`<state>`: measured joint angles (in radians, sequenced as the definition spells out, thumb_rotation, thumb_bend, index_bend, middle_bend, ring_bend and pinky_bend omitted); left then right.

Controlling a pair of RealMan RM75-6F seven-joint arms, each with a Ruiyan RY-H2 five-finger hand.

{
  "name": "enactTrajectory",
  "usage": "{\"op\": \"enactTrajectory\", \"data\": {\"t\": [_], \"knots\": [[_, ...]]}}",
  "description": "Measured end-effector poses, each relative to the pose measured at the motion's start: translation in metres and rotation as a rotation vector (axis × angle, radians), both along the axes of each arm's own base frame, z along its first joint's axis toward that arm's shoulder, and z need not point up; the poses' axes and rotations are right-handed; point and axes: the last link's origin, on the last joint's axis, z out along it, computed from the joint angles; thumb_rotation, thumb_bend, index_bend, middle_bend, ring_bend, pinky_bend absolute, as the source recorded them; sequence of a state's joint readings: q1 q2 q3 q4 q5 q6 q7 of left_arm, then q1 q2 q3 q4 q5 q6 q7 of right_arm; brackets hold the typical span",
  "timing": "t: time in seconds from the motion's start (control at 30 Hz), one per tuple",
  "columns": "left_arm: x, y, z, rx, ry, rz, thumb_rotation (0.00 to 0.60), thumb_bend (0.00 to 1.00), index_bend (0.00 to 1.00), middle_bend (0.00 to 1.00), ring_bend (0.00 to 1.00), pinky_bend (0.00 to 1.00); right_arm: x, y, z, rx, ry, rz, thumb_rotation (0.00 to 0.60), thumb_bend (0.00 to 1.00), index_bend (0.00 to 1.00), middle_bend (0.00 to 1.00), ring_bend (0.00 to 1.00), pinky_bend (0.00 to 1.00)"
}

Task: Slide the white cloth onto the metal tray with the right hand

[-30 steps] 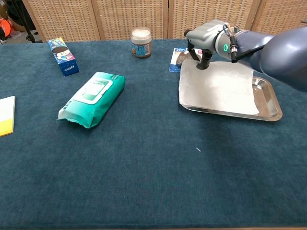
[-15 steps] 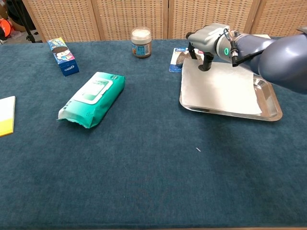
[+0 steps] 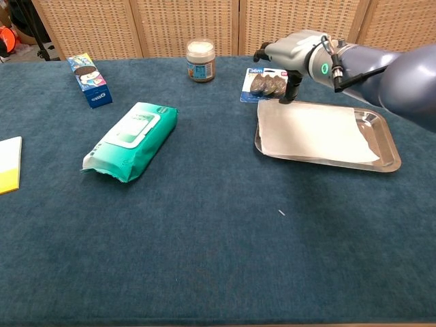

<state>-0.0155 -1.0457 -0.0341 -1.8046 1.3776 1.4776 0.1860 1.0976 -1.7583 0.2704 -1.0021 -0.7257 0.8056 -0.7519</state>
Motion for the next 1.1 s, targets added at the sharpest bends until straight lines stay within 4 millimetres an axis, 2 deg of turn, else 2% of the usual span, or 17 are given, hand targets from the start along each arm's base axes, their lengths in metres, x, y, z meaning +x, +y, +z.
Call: {"op": "enactTrajectory", "data": {"t": [0.1, 0.17, 0.23, 0.27, 0.33, 0.5, 0.87, 1.1], "knots": [[0.000, -0.001, 0.000, 0.000, 0.000, -0.003, 0.600, 0.00, 0.00, 0.00, 0.00, 0.00, 0.003, 0.008, 0.004, 0.025, -0.089, -0.008, 0.600, 0.63, 0.17, 0.07, 0.00, 0.00], [0.001, -0.001, 0.000, 0.000, -0.001, -0.004, 0.600, 0.00, 0.00, 0.00, 0.00, 0.00, 0.003, 0.015, 0.007, 0.055, -0.160, -0.023, 0.600, 0.86, 0.19, 0.09, 0.00, 0.01], [0.001, -0.001, 0.000, -0.004, 0.000, -0.006, 0.600, 0.00, 0.00, 0.00, 0.00, 0.00, 0.001, 0.022, 0.011, 0.096, -0.213, -0.039, 0.600, 0.97, 0.21, 0.12, 0.02, 0.07], [0.001, -0.001, -0.001, -0.006, 0.000, -0.008, 0.600, 0.00, 0.00, 0.00, 0.00, 0.00, -0.001, 0.025, 0.014, 0.114, -0.227, -0.045, 0.600, 1.00, 0.23, 0.13, 0.03, 0.11], [0.002, -0.002, -0.001, -0.007, 0.001, -0.011, 0.600, 0.00, 0.00, 0.00, 0.00, 0.00, -0.006, 0.033, 0.021, 0.152, -0.245, -0.058, 0.600, 1.00, 0.25, 0.15, 0.06, 0.14], [0.002, -0.002, -0.001, -0.009, 0.002, -0.013, 0.600, 0.00, 0.00, 0.00, 0.00, 0.00, -0.030, 0.048, 0.030, 0.202, -0.229, -0.085, 0.600, 1.00, 0.28, 0.19, 0.09, 0.15], [0.002, -0.001, -0.004, -0.016, 0.008, -0.012, 0.600, 0.00, 0.00, 0.00, 0.00, 0.00, -0.053, 0.061, 0.026, 0.228, -0.174, -0.080, 0.600, 1.00, 0.29, 0.19, 0.09, 0.15], [0.002, 0.000, -0.006, -0.022, 0.015, -0.008, 0.600, 0.00, 0.00, 0.00, 0.00, 0.00, -0.062, 0.073, 0.015, 0.256, -0.120, -0.032, 0.600, 1.00, 0.29, 0.19, 0.09, 0.15]]}}
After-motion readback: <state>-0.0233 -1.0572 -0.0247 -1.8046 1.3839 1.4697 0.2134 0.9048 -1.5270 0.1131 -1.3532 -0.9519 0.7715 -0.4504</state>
